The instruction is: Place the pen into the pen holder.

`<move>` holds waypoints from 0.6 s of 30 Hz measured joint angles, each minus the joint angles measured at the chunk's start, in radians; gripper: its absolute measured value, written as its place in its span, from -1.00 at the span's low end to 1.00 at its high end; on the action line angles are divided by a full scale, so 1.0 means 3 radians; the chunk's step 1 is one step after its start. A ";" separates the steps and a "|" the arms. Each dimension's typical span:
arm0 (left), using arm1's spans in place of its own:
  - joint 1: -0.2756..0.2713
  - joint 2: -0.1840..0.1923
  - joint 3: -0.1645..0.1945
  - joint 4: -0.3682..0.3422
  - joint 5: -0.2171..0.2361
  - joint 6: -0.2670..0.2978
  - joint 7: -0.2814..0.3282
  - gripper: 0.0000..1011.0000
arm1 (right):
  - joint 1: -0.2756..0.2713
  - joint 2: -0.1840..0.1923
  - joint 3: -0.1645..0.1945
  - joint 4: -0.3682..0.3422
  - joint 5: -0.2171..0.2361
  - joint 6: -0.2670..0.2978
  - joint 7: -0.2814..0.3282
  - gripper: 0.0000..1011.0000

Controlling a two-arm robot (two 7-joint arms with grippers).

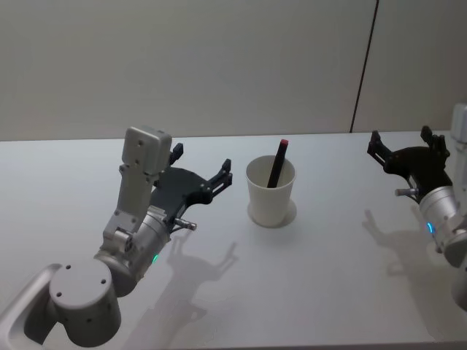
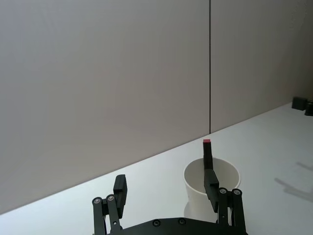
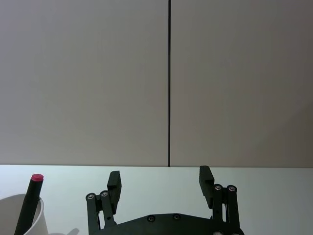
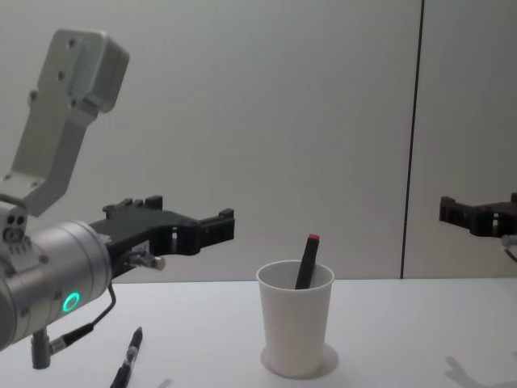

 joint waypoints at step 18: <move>-0.0205 -0.0063 -0.0136 0.0420 -0.0287 0.0459 -0.0069 0.99 | -0.0004 0.0003 0.0000 -0.0003 0.0000 0.0003 0.0000 0.98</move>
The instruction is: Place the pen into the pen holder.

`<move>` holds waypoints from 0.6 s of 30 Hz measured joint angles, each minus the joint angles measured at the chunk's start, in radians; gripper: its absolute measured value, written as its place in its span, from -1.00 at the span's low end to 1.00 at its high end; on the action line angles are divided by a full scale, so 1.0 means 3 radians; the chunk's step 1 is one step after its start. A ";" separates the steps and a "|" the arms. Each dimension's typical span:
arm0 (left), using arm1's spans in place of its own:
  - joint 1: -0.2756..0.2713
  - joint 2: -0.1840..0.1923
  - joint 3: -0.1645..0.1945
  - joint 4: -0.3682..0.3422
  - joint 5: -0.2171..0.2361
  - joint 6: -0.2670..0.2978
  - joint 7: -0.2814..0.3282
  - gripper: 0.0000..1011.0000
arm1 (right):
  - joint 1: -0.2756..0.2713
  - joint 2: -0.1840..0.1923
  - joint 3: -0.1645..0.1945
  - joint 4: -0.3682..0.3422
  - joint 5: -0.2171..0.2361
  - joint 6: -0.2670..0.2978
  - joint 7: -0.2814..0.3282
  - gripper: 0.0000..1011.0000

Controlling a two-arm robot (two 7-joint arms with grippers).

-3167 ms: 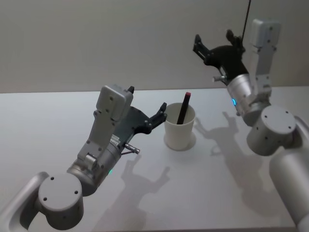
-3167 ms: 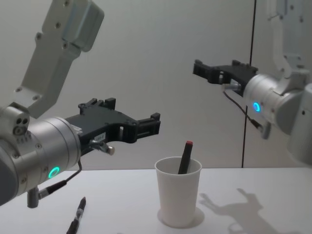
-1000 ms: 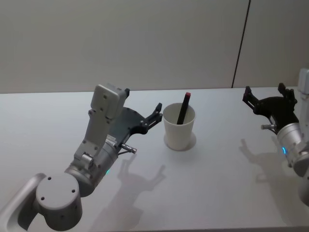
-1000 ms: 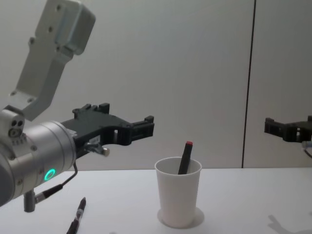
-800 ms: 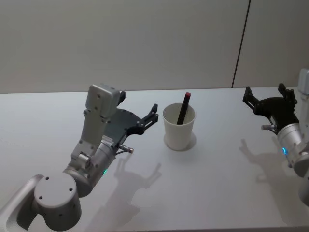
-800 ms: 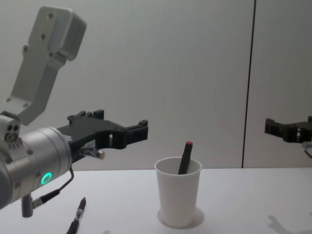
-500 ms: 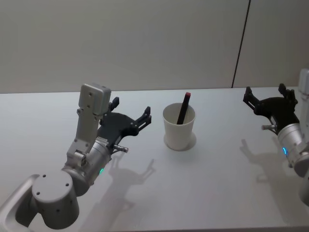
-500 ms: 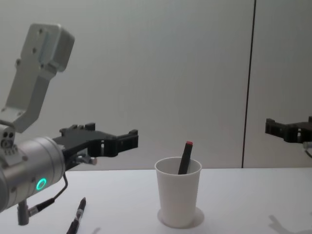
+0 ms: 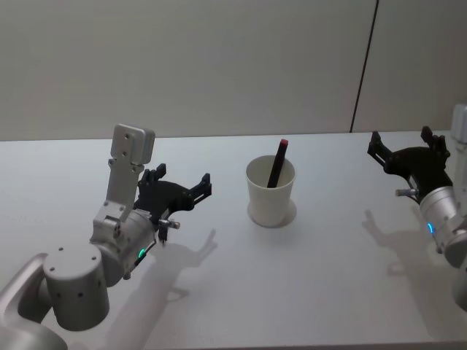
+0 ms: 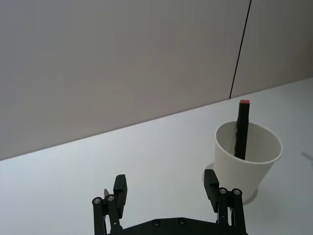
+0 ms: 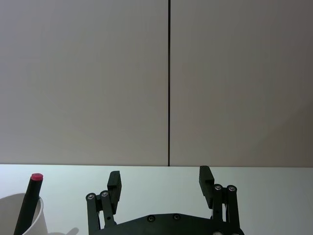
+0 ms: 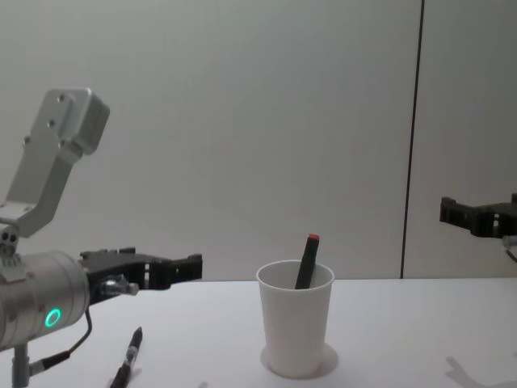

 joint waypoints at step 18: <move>-0.0300 -0.0081 -0.0099 0.0478 -0.0017 0.0626 -0.0103 0.99 | 0.0000 0.0000 0.0000 0.0000 0.0000 0.0000 0.0000 0.98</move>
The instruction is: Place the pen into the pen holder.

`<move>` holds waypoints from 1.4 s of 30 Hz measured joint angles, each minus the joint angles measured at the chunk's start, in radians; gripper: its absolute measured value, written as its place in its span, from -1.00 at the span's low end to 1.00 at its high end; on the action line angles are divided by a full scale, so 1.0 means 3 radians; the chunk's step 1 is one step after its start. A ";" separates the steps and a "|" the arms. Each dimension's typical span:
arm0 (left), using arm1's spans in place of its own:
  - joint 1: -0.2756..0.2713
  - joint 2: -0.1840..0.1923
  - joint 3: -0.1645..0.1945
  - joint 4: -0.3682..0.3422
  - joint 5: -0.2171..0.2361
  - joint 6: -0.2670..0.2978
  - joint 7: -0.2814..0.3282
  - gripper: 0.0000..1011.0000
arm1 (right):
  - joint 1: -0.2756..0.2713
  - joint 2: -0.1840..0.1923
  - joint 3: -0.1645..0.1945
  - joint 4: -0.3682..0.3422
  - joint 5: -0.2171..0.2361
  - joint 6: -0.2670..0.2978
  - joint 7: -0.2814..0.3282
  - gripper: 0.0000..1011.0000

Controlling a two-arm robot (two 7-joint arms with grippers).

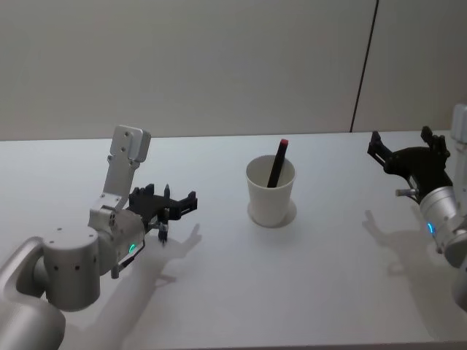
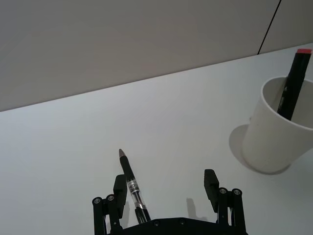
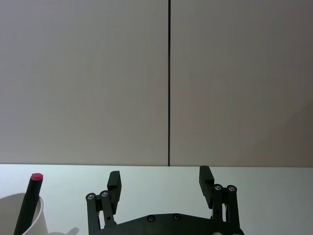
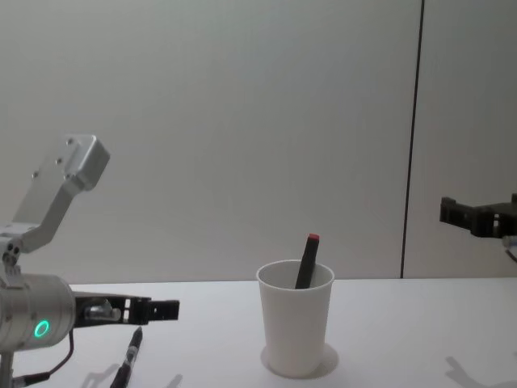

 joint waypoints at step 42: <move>-0.0573 -0.0329 0.0018 0.0935 0.0196 0.0752 0.0286 0.11 | 0.0000 0.0000 0.0000 0.0001 0.0000 0.0000 0.0000 0.98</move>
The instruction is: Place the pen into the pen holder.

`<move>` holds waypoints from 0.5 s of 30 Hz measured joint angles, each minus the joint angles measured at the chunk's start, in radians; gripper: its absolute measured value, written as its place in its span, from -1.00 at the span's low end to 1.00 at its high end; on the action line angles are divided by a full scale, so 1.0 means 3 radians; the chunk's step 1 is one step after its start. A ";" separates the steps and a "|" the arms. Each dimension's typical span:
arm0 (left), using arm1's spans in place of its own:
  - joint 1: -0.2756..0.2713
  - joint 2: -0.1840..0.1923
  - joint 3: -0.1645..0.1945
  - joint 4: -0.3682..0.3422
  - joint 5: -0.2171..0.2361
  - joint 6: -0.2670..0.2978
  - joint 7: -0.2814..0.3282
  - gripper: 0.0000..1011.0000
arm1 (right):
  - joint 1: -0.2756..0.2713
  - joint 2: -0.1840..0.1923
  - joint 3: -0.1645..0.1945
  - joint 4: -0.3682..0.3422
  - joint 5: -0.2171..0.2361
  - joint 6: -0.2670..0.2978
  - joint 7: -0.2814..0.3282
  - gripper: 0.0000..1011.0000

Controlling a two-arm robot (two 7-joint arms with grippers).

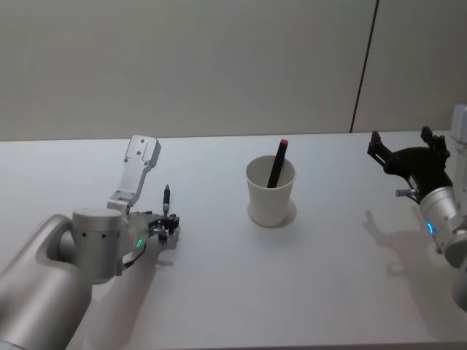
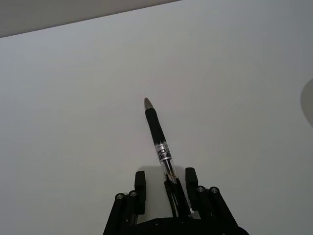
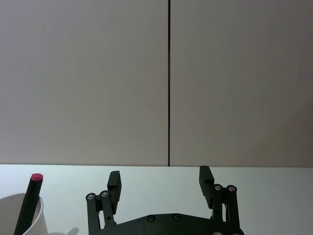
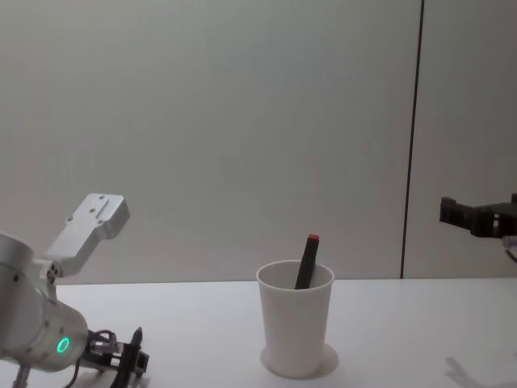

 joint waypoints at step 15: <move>-0.0026 -0.0059 0.0014 0.0060 0.0020 0.0053 0.0147 -0.24 | 0.0000 0.0000 0.0000 0.0000 0.0000 0.0000 0.0000 0.98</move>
